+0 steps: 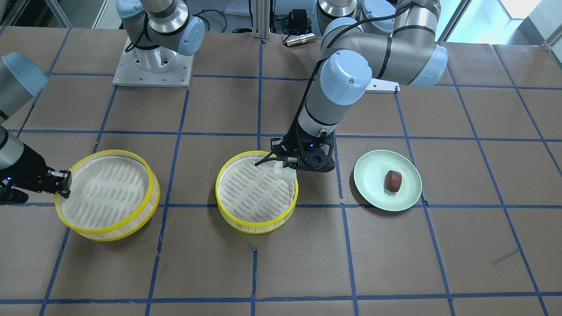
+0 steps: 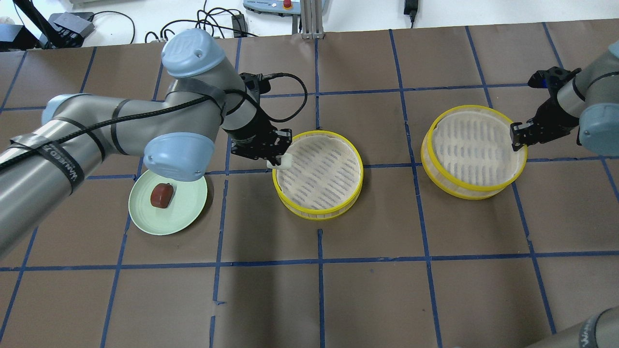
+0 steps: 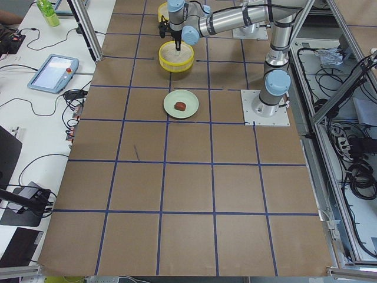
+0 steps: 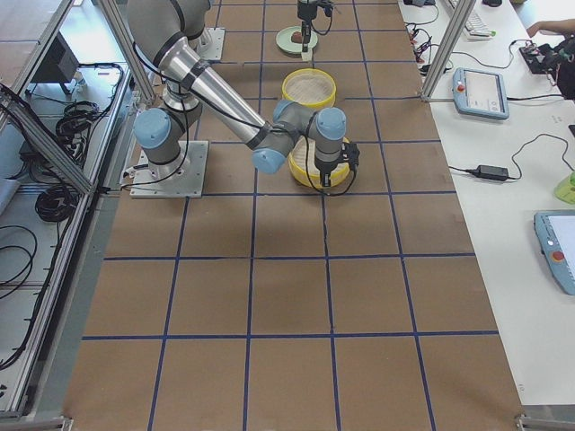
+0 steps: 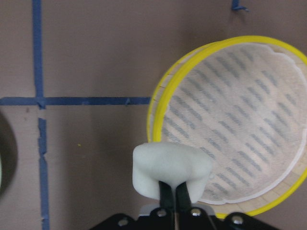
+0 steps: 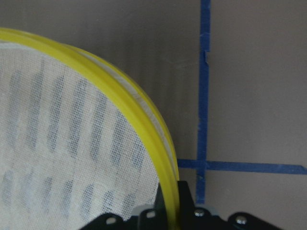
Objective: Stack buns with steamer
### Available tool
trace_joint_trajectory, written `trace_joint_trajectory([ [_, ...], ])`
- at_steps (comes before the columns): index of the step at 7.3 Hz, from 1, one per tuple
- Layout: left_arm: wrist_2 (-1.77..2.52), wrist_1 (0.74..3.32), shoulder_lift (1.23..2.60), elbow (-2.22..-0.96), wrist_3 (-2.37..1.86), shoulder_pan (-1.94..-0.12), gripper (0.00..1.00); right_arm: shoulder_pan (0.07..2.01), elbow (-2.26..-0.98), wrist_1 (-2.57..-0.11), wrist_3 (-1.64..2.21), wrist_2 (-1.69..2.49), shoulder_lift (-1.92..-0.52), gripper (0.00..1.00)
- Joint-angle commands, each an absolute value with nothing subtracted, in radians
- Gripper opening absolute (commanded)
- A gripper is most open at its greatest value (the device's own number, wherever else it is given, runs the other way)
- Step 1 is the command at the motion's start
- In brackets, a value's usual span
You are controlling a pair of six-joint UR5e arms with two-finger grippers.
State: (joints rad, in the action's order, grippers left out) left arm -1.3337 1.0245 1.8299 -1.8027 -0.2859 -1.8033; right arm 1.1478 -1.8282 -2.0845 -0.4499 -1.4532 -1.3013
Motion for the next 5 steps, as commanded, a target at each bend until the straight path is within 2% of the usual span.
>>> trace_joint_trajectory([
  [1, -1.333, 0.913, 1.888, -1.799, -0.324, -1.825, 0.95, 1.286, -1.808, -2.026, -0.271, -1.451, -1.347, 0.09],
  [4, -1.481, 0.907, 1.879, -1.781, -0.116, -1.810, 1.00, 1.466, -1.850, -2.094, -0.146, -1.459, -1.345, 0.08],
  [5, -1.512, 0.919, 1.867, -1.786, 0.006, -1.725, 1.00, 1.512, -1.850, -2.097, -0.050, -1.462, -1.354, 0.08],
])
